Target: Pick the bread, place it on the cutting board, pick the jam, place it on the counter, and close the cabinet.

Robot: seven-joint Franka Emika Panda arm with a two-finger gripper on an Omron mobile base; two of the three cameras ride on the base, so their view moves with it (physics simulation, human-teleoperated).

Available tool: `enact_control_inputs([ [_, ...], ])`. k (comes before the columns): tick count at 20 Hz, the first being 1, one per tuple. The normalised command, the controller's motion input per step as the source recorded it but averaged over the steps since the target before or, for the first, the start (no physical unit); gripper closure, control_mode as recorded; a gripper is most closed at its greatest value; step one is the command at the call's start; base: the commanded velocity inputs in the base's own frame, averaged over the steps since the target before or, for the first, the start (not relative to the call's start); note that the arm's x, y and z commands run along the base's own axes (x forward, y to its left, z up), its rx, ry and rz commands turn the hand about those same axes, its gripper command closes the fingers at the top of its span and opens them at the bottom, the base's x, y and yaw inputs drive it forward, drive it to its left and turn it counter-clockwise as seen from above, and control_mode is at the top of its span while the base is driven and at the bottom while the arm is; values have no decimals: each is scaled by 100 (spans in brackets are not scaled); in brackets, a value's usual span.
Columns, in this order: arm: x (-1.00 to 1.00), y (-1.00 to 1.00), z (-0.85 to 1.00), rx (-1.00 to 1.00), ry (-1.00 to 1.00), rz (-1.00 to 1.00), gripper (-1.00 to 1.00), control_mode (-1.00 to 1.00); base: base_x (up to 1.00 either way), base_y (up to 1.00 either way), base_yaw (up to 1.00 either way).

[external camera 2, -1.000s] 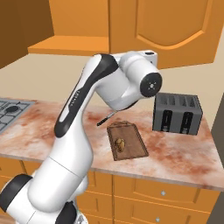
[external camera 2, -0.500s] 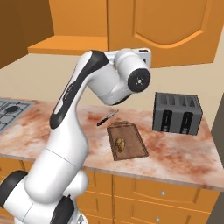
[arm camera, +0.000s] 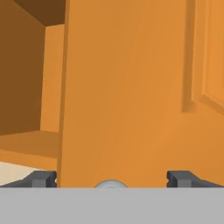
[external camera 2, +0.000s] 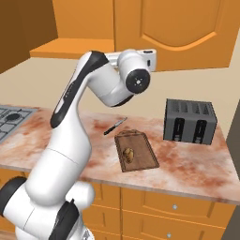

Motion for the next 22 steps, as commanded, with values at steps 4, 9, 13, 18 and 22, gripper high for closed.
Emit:
enact_control_inputs([
  [4,30,9,0,0,0,-7,-100,-100,0,0,0],
  [9,27,5,0,0,0,-6,-100,-100,0,0,0],
  [13,25,1,0,0,0,-6,-100,-100,0,0,0],
  [18,26,0,0,0,0,-6,-100,-100,0,0,0],
  [22,29,0,0,0,0,-4,-100,-100,0,0,0],
])
